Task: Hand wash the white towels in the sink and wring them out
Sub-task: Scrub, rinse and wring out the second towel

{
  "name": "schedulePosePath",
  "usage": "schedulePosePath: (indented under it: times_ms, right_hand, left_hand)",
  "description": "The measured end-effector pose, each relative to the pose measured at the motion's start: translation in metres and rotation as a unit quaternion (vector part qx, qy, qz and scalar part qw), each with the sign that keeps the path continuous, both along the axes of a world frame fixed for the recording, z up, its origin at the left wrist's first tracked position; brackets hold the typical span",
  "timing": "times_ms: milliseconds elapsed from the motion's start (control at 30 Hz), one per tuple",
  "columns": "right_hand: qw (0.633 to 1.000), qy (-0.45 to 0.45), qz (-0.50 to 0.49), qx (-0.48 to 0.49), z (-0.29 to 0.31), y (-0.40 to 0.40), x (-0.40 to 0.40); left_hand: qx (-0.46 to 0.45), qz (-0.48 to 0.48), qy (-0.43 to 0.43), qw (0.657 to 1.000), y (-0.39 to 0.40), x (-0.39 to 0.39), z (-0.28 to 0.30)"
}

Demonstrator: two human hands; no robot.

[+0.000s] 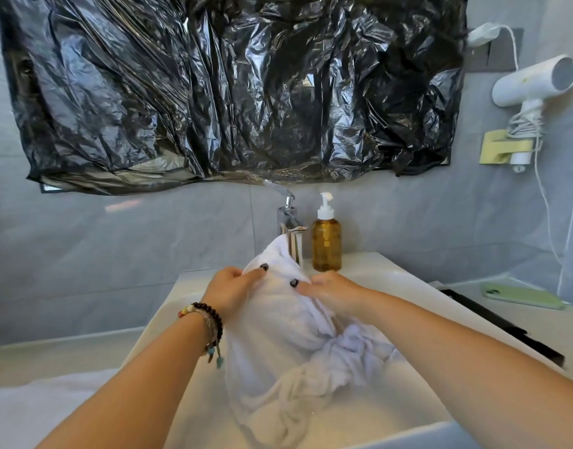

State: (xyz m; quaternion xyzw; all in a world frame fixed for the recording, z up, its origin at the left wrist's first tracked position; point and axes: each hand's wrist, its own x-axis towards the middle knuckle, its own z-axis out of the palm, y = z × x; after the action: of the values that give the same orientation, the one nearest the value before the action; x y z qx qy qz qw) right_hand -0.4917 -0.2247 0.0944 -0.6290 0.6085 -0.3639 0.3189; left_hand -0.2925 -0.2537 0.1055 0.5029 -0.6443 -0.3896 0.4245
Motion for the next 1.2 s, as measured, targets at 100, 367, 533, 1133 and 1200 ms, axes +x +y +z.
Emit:
schedulePosePath:
  times_ms: [100, 367, 533, 1133, 1200]
  right_hand:
    - [0.992, -0.105, -0.061, 0.034, -0.001, -0.019, 0.014]
    - [0.989, -0.128, -0.063, -0.028, -0.01, -0.038, 0.01]
    - [0.98, -0.148, -0.096, -0.087, 0.001, -0.031, 0.016]
    - [0.959, -0.284, -0.018, 0.008, 0.02, -0.017, -0.044]
    - [0.957, -0.288, -0.032, -0.013, 0.019, -0.013, -0.047]
  left_hand:
    - [0.071, -0.033, -0.058, 0.995, -0.004, 0.008, -0.009]
    - [0.079, -0.078, -0.009, 0.994, -0.004, -0.013, -0.028]
    - [0.176, -0.112, 0.084, 0.974, 0.003, -0.036, -0.027]
    - [0.107, -0.025, 0.169, 0.979, -0.009, -0.089, -0.008]
    - [0.087, -0.029, 0.157, 0.983, -0.008, -0.089, -0.01]
